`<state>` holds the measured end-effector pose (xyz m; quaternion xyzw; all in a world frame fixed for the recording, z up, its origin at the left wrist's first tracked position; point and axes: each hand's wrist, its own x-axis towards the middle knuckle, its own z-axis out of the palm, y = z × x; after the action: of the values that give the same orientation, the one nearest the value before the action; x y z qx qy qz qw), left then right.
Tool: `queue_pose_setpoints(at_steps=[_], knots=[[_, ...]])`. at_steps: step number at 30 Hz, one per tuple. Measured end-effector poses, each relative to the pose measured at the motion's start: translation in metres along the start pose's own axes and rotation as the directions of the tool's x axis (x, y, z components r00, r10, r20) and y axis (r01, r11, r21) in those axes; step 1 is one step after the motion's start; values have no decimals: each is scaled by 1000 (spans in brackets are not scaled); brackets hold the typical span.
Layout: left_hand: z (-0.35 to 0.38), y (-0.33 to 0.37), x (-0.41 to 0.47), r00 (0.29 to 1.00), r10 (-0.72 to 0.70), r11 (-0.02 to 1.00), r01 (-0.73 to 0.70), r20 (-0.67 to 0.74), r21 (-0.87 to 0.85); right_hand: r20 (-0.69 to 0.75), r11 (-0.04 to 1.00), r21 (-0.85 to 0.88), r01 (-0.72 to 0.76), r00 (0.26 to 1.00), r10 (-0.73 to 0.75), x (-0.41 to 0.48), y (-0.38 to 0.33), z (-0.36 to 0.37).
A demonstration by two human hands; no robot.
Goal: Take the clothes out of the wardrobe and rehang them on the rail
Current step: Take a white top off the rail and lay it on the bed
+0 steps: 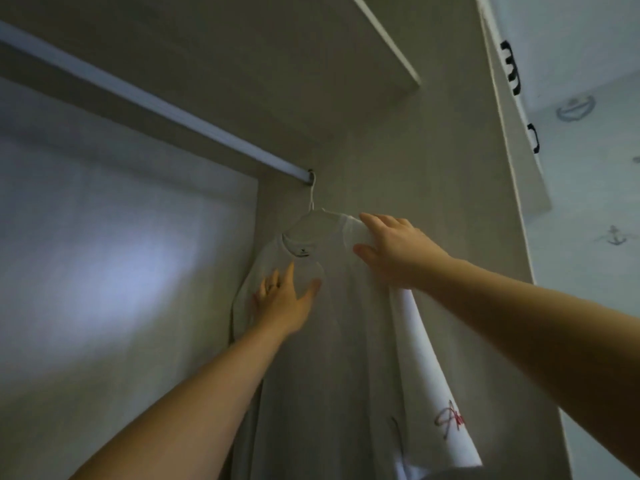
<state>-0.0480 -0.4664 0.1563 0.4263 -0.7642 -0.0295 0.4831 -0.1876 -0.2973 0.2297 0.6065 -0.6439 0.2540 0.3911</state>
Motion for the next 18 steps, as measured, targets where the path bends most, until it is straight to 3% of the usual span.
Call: queue_pose_setpoints(at_steps=[4,10,18], knots=[[20,-8,31,996,-53,989,62,76,-131,27,993,-111,-34,999,38,42,-13,14],[41,-7,42,992,-42,894,91,120,-439,-10,973,-67,-223,975,223,87,-33,19],[32,-13,48,989,-17,873,85,145,-479,-74,955,83,-284,954,290,101,-32,29]])
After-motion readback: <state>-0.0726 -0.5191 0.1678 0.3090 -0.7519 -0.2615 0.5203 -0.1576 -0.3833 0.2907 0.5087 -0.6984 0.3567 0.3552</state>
